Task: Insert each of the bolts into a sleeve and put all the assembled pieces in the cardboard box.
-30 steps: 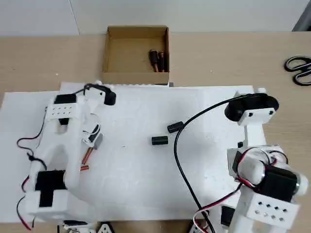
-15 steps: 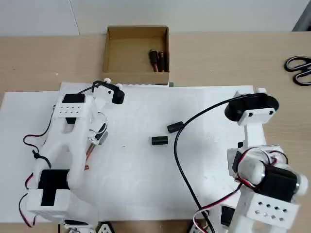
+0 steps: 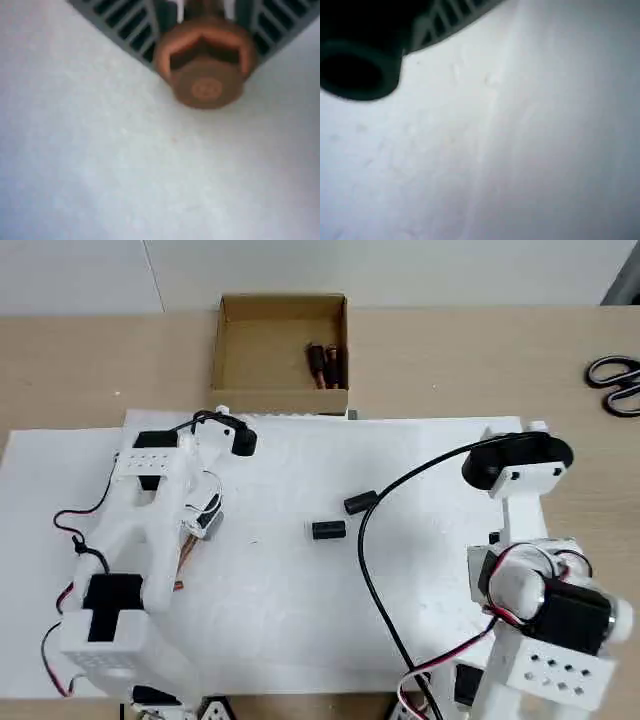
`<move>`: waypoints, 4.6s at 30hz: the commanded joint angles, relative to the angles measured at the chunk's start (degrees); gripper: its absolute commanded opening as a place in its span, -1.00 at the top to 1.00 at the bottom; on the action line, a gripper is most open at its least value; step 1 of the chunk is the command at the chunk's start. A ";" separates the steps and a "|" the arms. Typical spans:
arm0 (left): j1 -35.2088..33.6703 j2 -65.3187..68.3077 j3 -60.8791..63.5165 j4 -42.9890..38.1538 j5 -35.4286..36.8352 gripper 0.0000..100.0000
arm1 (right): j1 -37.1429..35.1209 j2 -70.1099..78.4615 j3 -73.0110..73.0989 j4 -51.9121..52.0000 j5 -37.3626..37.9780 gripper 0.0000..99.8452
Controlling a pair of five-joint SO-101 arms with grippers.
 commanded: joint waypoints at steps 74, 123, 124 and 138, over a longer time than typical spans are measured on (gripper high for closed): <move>7.12 -116.75 43.12 -14.95 51.25 0.99 | -43.56 -40.13 40.79 -32.40 -21.10 0.99; 31.12 -116.31 48.75 -16.44 60.22 0.99 | -65.54 -40.04 43.69 -46.64 -16.00 0.99; 31.12 -116.31 48.75 -16.44 60.22 0.99 | -65.54 -40.04 43.69 -46.73 -16.00 0.99; 37.98 -116.40 48.48 -7.38 51.87 0.99 | -65.54 -40.04 43.52 -46.73 -16.00 0.99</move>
